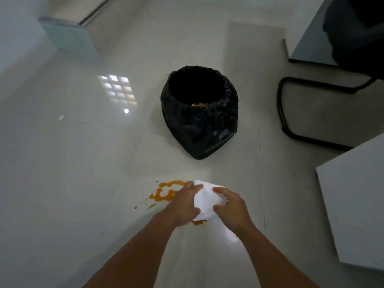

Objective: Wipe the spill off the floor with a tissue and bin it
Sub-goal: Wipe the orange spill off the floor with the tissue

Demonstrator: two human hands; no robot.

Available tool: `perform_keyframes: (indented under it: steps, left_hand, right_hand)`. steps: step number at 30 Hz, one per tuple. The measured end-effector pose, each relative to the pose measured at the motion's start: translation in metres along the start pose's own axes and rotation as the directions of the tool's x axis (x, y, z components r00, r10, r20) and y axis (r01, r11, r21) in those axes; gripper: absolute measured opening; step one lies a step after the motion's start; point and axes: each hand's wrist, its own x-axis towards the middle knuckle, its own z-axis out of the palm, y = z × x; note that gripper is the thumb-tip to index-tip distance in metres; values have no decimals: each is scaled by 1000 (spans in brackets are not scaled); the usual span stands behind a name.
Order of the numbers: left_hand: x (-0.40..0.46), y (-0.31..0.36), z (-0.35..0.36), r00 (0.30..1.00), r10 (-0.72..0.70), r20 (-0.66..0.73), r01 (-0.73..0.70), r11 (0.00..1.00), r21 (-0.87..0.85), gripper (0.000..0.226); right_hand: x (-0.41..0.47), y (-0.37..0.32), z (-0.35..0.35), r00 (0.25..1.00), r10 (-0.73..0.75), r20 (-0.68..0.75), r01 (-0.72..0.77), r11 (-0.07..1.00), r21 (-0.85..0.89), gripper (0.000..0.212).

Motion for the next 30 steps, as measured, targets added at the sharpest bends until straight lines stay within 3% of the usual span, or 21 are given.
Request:
perform_keyframes:
  steps: [8, 11, 14, 17, 20, 22, 25, 30]
  left_hand:
    - [121, -78, 88, 1000, 18, 0, -17, 965, 261, 72]
    - [136, -91, 101, 996, 43, -75, 0, 865, 502, 70]
    - [133, -98, 100, 972, 179, -149, -22, 706, 708, 60]
    - [132, -110, 102, 961, 239, -141, -66, 688, 722, 62]
    - [130, -125, 105, 963, 252, -99, -106, 685, 721, 65]
    - [128, -136, 102, 961, 260, -91, -119, 688, 716, 66]
    - [122, -159, 93, 943, 294, -154, -117, 729, 674, 68]
    - [84, -207, 93, 908, 299, -294, -98, 833, 545, 96]
  right_hand:
    - [104, 106, 66, 998, -48, -39, 39, 978, -204, 49]
    - [118, 129, 83, 997, -69, -37, 58, 971, -233, 42]
    - [118, 142, 95, 993, -54, -107, 29, 975, -219, 44]
    - [113, 150, 100, 941, -267, -208, 131, 854, -503, 60]
    - [109, 148, 103, 909, -415, 31, 312, 629, -712, 86]
    - [111, 152, 105, 900, -405, 158, 374, 536, -757, 86]
    - [116, 156, 109, 920, -331, 210, 369, 548, -751, 87]
    - [118, 156, 118, 929, -308, 206, 356, 590, -724, 78]
